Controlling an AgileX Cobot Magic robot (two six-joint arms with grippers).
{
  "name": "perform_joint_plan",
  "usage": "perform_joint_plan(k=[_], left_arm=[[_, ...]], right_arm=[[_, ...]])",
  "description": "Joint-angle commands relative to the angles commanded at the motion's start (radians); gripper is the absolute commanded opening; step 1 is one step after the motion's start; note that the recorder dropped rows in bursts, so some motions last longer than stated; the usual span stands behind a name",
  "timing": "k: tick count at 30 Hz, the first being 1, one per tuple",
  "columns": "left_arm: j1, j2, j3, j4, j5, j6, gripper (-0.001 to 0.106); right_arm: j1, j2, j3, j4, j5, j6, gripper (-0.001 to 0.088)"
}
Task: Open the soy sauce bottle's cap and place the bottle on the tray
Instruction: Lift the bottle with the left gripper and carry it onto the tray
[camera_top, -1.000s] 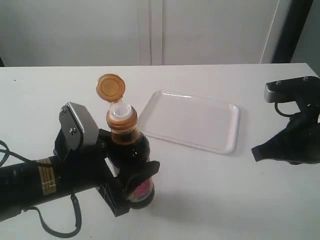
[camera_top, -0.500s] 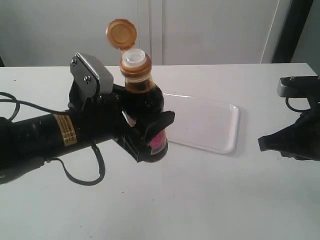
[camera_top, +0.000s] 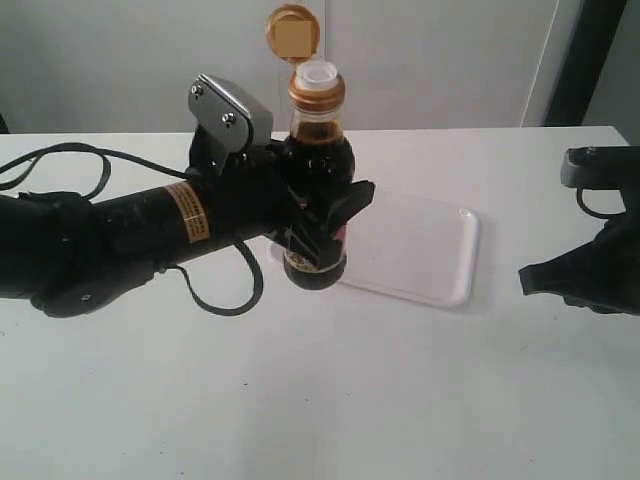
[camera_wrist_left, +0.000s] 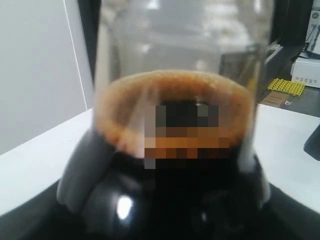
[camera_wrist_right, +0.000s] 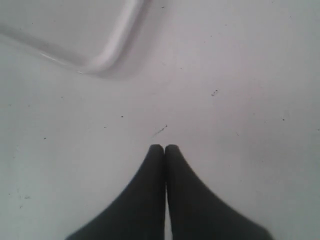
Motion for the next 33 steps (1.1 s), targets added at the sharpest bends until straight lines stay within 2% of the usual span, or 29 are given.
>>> perform_joint_plan(k=[16, 33], left_arm=[[0.0, 0.208, -0.206, -0.009, -0.002, 0.03, 0.0], [0.0, 0.411, -0.445, -0.08, -0.002, 0.034, 0.0]], right_arm=[[0.0, 0.0, 0.0, 0.015, 0.0, 0.0, 0.0], [0.0, 0.0, 0.0, 0.034, 0.001, 0.0, 0.0]])
